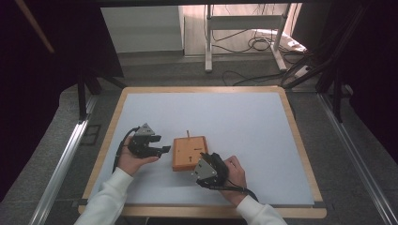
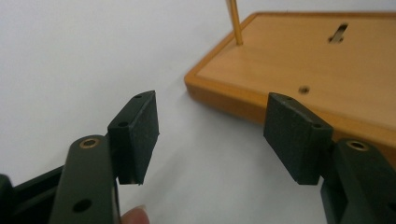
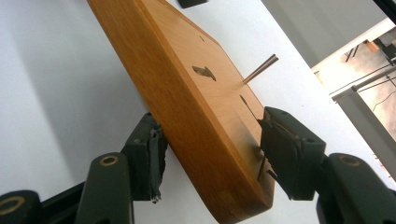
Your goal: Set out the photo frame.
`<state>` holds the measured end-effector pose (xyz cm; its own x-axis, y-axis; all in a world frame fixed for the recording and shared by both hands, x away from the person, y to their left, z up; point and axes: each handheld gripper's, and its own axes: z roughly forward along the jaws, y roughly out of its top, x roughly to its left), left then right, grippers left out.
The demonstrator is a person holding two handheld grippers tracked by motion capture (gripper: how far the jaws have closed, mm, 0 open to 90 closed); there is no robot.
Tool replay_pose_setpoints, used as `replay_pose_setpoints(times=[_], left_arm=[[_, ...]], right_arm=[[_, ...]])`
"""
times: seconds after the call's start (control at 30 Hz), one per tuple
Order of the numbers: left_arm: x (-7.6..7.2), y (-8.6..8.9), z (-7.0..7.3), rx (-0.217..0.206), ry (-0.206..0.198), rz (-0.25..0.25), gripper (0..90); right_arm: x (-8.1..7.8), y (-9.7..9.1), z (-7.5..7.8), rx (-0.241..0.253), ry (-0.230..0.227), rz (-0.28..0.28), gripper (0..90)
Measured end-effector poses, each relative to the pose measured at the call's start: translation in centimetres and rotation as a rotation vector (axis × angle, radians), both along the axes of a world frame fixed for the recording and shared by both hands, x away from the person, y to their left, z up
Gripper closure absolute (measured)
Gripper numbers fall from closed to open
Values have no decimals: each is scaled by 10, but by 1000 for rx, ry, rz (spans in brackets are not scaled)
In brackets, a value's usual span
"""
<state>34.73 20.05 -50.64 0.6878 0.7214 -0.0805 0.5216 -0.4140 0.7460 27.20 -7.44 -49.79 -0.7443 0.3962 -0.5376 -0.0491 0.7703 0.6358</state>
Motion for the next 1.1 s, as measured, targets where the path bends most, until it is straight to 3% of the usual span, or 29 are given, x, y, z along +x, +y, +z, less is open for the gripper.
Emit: replay_pose_setpoints(times=[0.27,0.67,1.1], left_arm=[[-10,0,-11,48,1,-2,354],[-15,7,-21,62,9,9,353],[-16,7,-20,65,2,11,352]], right_arm=[[2,-1,4,-2,-6,3,441],[13,2,18,14,-8,-3,495],[25,11,34,-55,13,16,551]])
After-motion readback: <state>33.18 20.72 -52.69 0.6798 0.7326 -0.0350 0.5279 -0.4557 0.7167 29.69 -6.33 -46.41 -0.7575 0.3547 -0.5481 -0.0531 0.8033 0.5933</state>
